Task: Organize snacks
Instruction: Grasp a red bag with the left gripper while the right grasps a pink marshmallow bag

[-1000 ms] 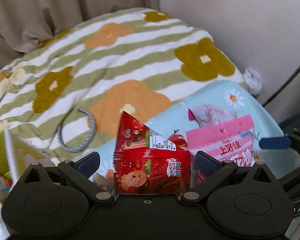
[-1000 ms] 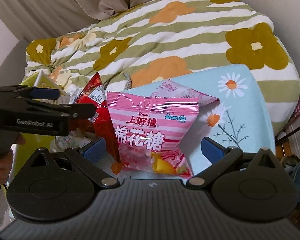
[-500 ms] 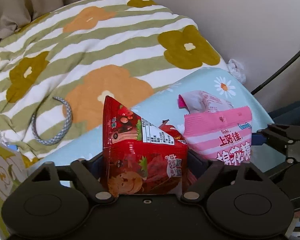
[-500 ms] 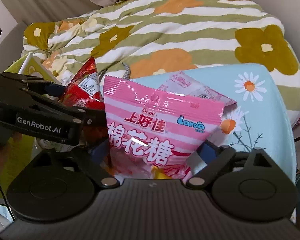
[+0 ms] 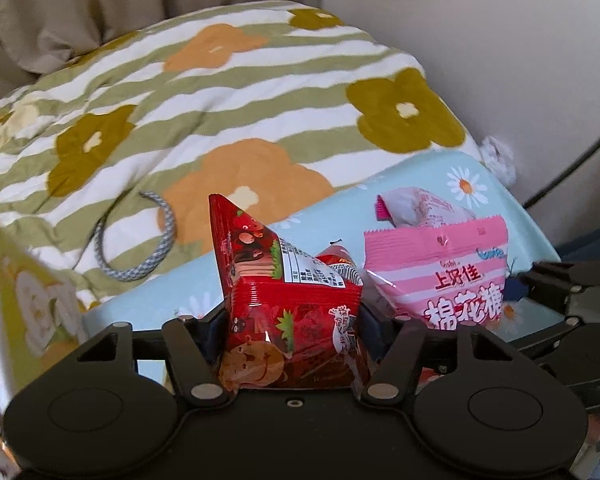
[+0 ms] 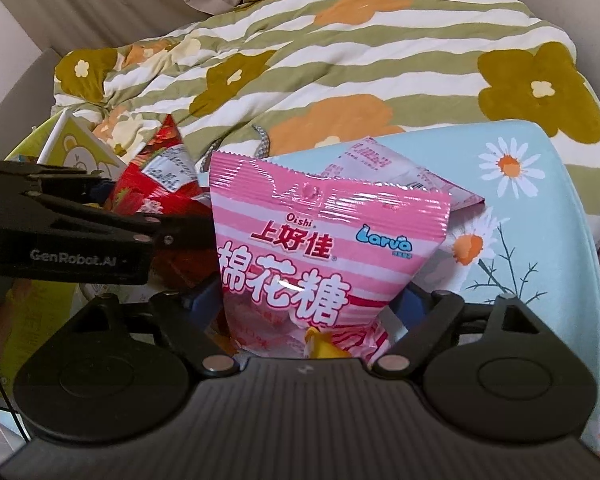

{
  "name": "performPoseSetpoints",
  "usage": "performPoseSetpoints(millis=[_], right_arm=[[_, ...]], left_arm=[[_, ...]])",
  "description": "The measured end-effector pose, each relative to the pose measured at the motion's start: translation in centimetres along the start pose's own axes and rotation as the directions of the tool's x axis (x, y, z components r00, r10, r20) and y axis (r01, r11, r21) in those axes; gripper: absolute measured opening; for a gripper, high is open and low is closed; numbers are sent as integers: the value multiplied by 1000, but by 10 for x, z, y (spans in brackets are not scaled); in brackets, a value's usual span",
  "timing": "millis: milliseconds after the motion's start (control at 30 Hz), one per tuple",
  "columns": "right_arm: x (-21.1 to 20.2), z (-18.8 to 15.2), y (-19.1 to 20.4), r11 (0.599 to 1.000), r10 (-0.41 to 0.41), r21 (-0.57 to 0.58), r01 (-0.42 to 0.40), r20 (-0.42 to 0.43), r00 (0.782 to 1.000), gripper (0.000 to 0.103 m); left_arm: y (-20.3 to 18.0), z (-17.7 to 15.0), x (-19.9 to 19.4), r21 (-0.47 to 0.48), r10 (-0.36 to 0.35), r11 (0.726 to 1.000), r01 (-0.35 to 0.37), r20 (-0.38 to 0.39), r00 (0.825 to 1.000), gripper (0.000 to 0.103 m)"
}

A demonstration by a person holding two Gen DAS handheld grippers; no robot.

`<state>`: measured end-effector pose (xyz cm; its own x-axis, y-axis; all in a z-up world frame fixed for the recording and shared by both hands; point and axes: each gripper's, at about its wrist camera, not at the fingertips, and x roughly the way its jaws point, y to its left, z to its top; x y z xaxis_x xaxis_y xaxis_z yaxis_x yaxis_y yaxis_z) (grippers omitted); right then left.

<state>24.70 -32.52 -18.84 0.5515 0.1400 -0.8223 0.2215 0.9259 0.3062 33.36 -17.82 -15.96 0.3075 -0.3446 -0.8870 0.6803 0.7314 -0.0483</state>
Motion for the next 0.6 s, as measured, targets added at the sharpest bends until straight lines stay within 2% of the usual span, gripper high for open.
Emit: performPoseSetpoints(millis=[67,100,167,300,600], right_arm=[[1,-1,1,1000,12,-6,-12,-4,1000,93],[0,-1,1,1000,9,-12,-9,-4,1000,87],[0,-2,2,1000,15,-21,-15,-9,1000,86],[-7,-8,4,999,17,-35,-17,-1,1000,83],[-43,-17,10,996,30,-91,-26,47,998,83]], left_arm=[[2,-3,-5,-32,8,999,-7,13,1000,69],[2,-5,-7,-40,20,999,-19,15,1000,69],[2,-9,-10,-52,45,998,-44,23,999,68],[0,-15,-20,-88,50,995,-46,42,998,68],[-17,-22,-56,-133,84,989,-67,126,989,68]])
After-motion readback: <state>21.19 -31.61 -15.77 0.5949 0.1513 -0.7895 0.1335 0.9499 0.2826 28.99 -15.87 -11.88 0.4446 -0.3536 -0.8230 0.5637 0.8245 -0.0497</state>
